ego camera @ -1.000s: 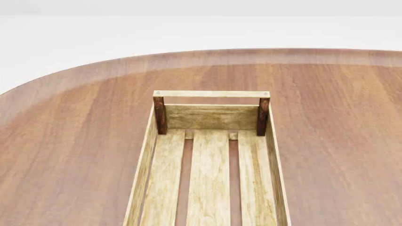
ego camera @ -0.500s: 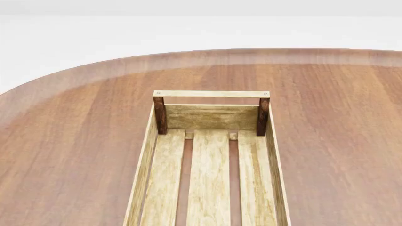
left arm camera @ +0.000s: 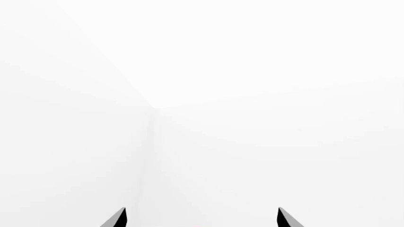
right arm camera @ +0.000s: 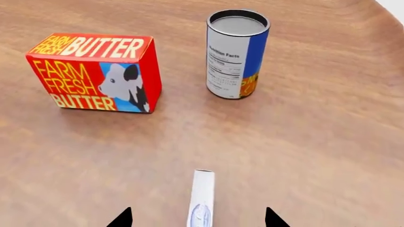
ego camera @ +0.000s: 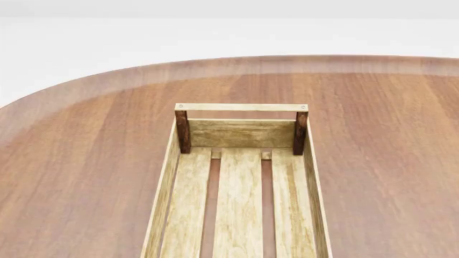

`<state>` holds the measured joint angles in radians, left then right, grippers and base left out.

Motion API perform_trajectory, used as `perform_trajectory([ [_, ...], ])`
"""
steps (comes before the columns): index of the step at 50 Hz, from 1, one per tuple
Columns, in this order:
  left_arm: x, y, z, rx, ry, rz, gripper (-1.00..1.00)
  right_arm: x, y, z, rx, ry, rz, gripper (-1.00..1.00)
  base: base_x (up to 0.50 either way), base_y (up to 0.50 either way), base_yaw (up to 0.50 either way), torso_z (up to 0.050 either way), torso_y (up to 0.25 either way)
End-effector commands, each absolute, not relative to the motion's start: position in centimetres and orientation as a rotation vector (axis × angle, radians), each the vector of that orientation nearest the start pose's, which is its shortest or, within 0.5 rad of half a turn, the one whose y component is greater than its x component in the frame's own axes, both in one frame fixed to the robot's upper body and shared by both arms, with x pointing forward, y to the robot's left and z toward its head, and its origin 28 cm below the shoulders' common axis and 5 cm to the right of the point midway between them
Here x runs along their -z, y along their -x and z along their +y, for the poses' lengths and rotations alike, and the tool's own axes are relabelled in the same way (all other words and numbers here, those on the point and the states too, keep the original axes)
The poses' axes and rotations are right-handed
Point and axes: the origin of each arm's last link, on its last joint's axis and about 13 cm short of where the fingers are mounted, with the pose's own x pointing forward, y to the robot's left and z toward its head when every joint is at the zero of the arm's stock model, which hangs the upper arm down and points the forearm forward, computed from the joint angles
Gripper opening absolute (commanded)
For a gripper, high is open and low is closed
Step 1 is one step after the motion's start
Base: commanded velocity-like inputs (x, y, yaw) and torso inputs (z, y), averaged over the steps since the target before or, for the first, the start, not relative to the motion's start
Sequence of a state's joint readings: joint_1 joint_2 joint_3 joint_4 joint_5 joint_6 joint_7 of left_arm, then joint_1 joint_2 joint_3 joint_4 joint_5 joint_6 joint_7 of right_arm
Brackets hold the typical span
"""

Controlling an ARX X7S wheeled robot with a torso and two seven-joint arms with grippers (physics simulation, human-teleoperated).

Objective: Pick up the cream cheese and put it in the tray.

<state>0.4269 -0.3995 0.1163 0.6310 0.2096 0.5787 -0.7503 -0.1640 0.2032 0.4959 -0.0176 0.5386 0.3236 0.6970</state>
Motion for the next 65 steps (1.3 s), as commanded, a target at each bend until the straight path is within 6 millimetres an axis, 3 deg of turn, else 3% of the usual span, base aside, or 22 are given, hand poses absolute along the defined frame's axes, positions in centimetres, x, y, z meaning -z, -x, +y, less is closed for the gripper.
perform_trajectory([
  [1, -11.6, -11.0, 22.4, -0.280, -0.091, -0.861, 1.00, 1.3, -14.5, -23.0, 1.115, -0.264, 0.423, 1.00, 0.00, 0.00, 0.00, 0.000, 0.000],
  [65, -11.5, -11.0, 22.4, -0.291, -0.099, -0.861, 1.00, 4.4, -15.1, -23.7, 1.122, -0.277, 0.530, 1.00, 0.00, 0.00, 0.00, 0.000, 0.000],
])
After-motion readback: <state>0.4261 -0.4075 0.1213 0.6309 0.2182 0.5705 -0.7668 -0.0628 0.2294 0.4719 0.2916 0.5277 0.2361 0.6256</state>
